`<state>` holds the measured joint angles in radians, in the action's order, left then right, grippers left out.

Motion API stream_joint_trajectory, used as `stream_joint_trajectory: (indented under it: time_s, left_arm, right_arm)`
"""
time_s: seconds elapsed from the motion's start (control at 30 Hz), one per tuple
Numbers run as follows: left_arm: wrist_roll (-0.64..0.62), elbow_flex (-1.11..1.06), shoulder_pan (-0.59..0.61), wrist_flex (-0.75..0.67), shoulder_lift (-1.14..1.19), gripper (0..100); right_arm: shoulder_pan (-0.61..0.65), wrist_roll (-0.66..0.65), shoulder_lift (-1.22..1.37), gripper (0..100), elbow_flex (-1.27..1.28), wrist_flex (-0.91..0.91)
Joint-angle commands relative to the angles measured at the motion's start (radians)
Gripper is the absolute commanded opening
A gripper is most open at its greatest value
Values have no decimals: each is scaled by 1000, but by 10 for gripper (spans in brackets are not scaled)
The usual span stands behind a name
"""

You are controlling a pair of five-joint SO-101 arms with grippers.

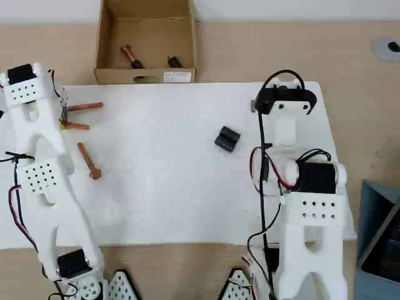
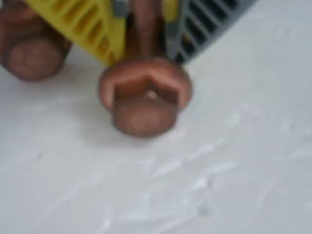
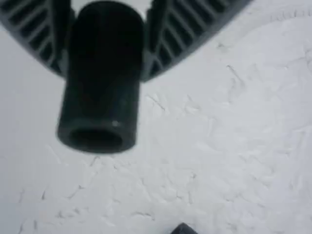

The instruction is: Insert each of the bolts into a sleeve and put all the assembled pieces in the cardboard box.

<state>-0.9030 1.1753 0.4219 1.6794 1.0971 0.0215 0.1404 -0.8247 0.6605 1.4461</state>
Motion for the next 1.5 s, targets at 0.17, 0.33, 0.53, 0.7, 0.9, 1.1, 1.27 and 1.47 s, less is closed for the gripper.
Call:
stream_joint_trajectory:
  time_s: [0.17,0.33,0.53,0.7,0.9,1.1,1.27,1.47]
  left_arm:
    - [92,195,37,77,-104,1]
    - [213,232,3,77,-263,1]
    - [342,227,-38,77,-463,1]
    - [454,226,-87,77,-631,1]
    - [608,114,-163,77,-855,1]
    - [723,-209,-236,77,-1164,1]
    - [793,-537,-296,75,-1438,1]
    - [799,-902,-350,69,-1721,1]
  right_arm:
    - [13,-6,-16,9,-180,23]
    - [13,-6,-22,9,-262,123]
    - [13,-6,-24,9,-380,239]
    - [8,-6,-24,9,-475,328]
    - [12,-41,-136,9,-481,339]
    - [8,-106,-325,9,-341,338]
    - [13,-106,-418,9,-255,322]
    - [13,-107,-426,9,-182,242]
